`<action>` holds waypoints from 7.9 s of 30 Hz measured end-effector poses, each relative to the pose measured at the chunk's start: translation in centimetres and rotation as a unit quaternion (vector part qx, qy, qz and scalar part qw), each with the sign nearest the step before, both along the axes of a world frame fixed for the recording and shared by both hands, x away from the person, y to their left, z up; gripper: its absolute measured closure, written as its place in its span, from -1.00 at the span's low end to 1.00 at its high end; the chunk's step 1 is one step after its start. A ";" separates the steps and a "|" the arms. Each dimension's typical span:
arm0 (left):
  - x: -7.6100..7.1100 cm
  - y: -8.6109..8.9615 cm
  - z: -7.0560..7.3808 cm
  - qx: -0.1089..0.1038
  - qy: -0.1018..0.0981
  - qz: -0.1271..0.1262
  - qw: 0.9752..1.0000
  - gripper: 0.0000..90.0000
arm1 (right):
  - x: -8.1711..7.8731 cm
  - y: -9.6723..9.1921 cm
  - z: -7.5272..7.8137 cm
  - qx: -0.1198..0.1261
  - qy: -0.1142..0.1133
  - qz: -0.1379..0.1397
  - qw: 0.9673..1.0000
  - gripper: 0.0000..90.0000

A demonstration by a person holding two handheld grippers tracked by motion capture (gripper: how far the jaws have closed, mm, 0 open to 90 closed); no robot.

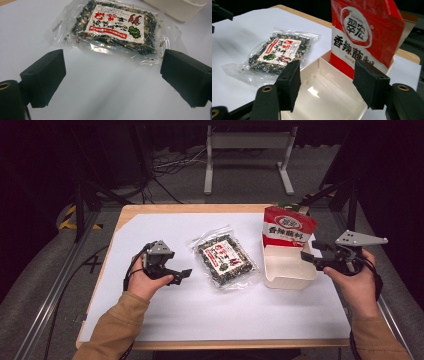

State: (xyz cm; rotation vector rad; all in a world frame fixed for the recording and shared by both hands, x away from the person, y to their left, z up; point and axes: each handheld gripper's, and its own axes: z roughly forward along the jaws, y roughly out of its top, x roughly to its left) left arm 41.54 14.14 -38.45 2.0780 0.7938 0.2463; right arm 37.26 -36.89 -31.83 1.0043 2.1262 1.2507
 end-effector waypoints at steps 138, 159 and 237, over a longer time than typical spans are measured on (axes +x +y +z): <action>12.6 -4.2 -2.6 -0.005 0.120 0.083 0.989 0.91 | -3.8 4.3 -3.5 -0.009 0.023 0.078 0.997 -0.26; 7.5 -3.3 6.0 -0.035 -0.016 0.033 0.999 0.93 | -3.6 4.9 -3.1 -0.006 0.007 0.096 0.995 -0.10; -5.8 -3.8 14.9 -0.116 -0.224 -0.151 0.956 1.00 | 2.4 14.0 -2.1 0.043 0.006 0.332 0.942 0.47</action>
